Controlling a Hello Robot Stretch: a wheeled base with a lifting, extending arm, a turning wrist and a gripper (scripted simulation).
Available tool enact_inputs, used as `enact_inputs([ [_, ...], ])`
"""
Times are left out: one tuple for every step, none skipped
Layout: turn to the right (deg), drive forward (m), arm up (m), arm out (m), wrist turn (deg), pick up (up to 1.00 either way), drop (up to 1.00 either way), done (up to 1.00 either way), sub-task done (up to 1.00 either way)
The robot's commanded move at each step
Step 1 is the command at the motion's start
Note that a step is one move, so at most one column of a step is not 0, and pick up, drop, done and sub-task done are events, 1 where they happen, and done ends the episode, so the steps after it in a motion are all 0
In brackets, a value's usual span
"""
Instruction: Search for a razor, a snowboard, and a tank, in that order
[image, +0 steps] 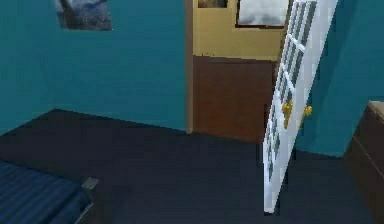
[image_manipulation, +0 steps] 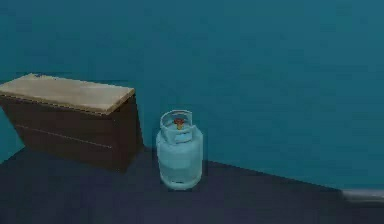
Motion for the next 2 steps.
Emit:
enact_inputs([
  [0.0,1.0,0.0,0.0,0.0,0.0,0.0,0.0,0.0],
  [0.0,0.25,0.0,0.0,0.0,0.0,0.0,0.0,0.0],
])
